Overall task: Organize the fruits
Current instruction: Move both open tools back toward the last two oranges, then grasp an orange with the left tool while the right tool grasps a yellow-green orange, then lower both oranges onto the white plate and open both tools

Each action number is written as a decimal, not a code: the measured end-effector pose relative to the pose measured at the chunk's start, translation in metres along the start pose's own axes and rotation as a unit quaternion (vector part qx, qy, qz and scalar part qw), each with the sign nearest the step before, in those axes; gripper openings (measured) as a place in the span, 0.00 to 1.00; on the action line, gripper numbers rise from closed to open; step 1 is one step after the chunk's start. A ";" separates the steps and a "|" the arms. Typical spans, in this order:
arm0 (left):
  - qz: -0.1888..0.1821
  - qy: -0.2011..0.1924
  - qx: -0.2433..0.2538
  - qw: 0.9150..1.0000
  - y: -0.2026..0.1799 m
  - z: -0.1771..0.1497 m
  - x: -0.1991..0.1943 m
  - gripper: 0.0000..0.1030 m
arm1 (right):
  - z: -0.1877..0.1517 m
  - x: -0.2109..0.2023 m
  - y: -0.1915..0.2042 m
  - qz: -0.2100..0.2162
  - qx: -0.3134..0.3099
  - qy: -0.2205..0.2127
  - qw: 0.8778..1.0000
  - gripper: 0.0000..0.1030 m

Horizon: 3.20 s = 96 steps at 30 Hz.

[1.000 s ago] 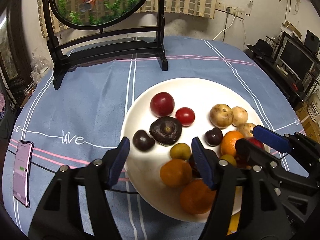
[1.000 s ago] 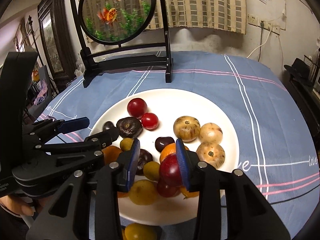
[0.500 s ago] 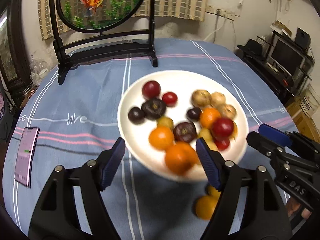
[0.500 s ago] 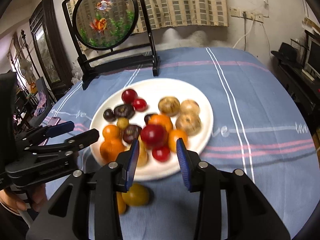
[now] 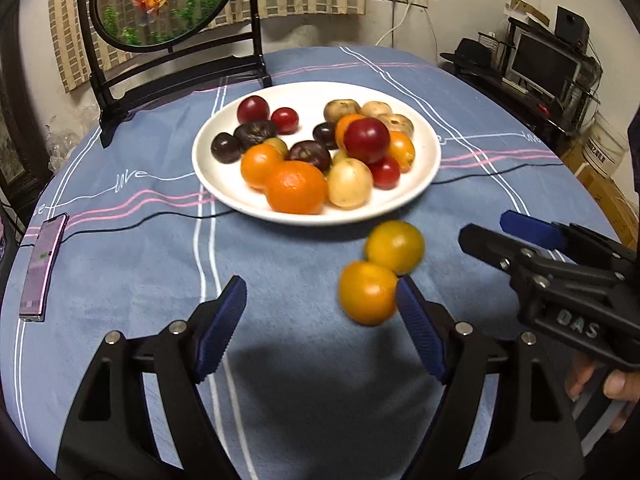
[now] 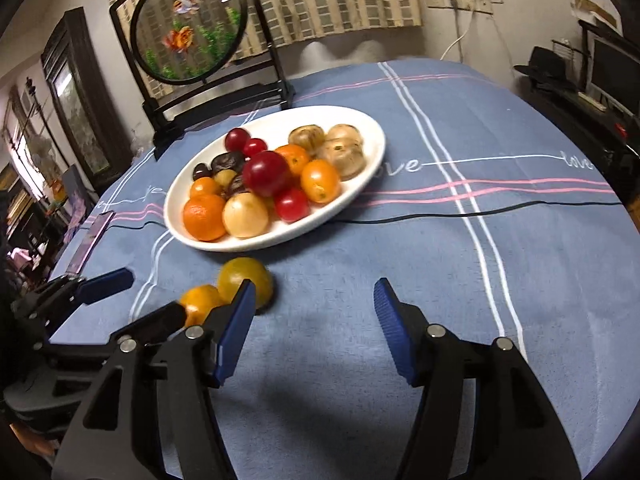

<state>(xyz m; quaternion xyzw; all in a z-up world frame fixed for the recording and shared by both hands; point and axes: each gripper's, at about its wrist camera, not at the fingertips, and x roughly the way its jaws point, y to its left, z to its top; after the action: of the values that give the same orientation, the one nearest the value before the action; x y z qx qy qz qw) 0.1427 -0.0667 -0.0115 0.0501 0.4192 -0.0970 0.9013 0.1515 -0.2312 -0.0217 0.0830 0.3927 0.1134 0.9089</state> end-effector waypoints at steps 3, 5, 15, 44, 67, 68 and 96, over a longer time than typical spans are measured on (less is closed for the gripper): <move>0.000 0.003 0.007 1.000 -0.005 -0.003 0.002 0.77 | 0.000 0.005 -0.010 0.011 0.022 0.001 1.000 0.60; 0.002 0.008 0.009 1.000 -0.007 -0.003 0.007 0.77 | 0.001 0.005 -0.018 0.023 0.042 -0.002 0.999 0.60; -0.016 0.036 0.018 0.999 -0.019 -0.006 0.038 0.38 | -0.001 0.002 -0.019 0.027 0.044 -0.002 0.999 0.60; 0.001 -0.012 -0.059 0.998 0.045 0.002 0.014 0.38 | 0.004 0.062 0.070 -0.034 -0.122 0.092 0.988 0.43; -0.013 -0.047 -0.029 0.998 0.038 0.052 -0.023 0.38 | 0.050 -0.019 0.043 0.004 -0.072 -0.015 0.997 0.40; -0.006 -0.049 -0.027 0.998 0.038 0.061 -0.021 0.38 | 0.054 -0.017 0.045 0.005 -0.073 -0.019 0.997 0.40; 0.043 -0.023 -0.084 0.995 0.070 0.119 0.077 0.70 | 0.115 0.071 0.048 -0.027 -0.079 -0.005 0.996 0.54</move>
<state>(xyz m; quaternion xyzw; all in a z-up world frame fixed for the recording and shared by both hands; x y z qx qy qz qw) 0.2950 -0.0293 0.0068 -0.0101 0.4029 -0.0241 0.9149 0.2760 -0.1733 0.0180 0.0006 0.3802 0.1190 0.9172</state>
